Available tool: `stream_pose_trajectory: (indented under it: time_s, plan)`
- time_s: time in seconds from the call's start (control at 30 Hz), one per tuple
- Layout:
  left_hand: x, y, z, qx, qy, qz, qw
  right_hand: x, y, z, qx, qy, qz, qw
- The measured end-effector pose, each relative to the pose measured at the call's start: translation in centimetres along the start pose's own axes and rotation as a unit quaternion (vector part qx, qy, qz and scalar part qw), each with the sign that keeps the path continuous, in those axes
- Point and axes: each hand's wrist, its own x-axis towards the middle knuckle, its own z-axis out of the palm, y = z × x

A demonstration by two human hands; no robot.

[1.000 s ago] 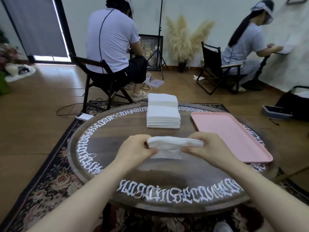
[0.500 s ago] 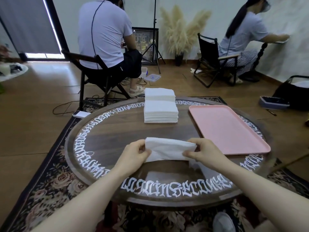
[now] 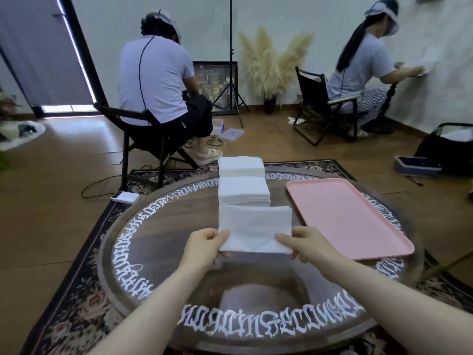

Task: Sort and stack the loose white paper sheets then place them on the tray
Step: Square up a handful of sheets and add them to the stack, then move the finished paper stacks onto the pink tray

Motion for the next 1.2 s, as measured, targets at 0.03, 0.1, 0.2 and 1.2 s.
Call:
stream_pose_trajectory:
  time_s: [0.03,0.1,0.2,1.2]
  plan:
    - [0.9,0.8,-0.1,0.003,-0.001,-0.01,1.0,0.7,-0.7,0.0,0.005,0.001,0.024,1.0]
    - [3.2,2.4,-0.4,0.04,0.008,0.01,0.999,2.7,-2.3,0.0,-0.014,0.002,0.037,0.999]
    - [7.8,5.0,-1.1,0.052,0.049,0.032,0.997,7.0,-5.2,0.0,-0.016,0.032,0.001,0.999]
    - [19.6,1.4,1.0,-0.08,0.048,-0.117,0.989,19.4,-3.0,1.5,0.055,0.077,0.097,0.991]
